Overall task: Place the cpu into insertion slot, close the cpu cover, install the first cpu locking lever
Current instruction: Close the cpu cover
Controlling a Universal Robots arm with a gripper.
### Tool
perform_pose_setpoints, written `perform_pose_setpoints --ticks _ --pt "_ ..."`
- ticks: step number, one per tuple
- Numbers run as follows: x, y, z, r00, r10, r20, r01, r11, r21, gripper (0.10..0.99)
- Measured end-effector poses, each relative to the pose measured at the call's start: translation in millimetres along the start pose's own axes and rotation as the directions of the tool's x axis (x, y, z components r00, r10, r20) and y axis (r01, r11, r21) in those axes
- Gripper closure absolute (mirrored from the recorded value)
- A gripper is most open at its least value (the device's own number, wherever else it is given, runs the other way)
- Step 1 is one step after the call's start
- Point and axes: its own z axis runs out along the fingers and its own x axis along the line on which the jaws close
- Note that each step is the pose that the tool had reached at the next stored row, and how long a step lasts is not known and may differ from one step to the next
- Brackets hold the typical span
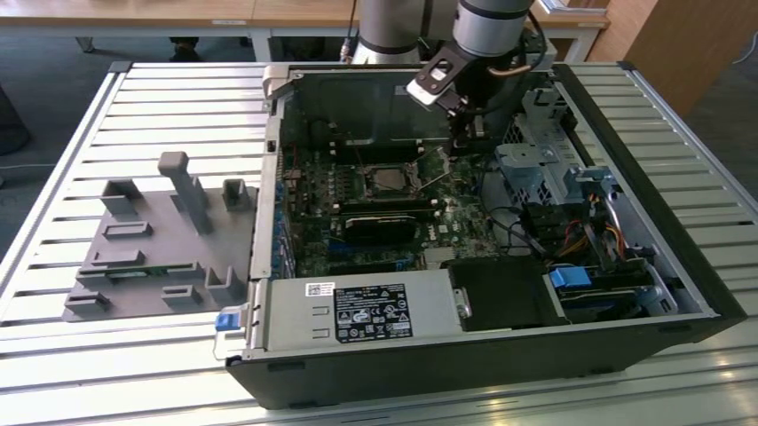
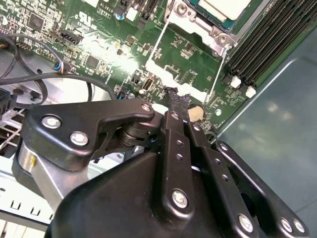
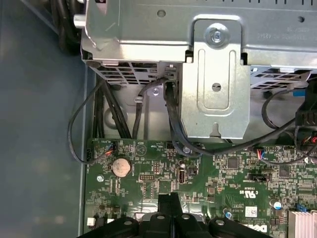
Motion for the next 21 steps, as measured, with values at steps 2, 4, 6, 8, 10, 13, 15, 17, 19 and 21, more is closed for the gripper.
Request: perform_pose_setpoints --ticks 2,4,6,8,10,13,15,17,19,21 --pt "1.0 1.3 0.5 1.0000 0.000 0.0025 0.000 1.0000 0.002 0.980" --pt "1.7 2.9 1.1 1.0000 0.000 0.0038 0.000 1.0000 0.003 0.980" --pt "2.1 5.4 1.3 1.0000 0.000 0.0045 0.000 1.0000 0.005 0.980" --pt "2.7 7.5 1.8 1.0000 0.000 0.0043 0.000 1.0000 0.006 0.980" --pt "3.1 8.9 2.7 1.0000 0.000 0.0041 0.000 1.0000 0.007 0.980" --pt "3.9 10.2 4.7 1.0000 0.000 0.0043 0.000 1.0000 0.009 0.980" --pt "4.4 11.1 6.1 1.0000 0.000 0.0044 0.000 0.9999 0.010 0.980" --pt "4.6 11.6 7.8 1.0000 0.000 0.0044 0.000 0.9999 0.011 0.980" --pt "4.8 11.7 9.7 1.0000 0.000 0.0044 0.000 0.9999 0.012 0.980" --pt "4.9 11.7 11.8 1.0000 0.000 0.0044 0.000 0.9999 0.013 0.980"
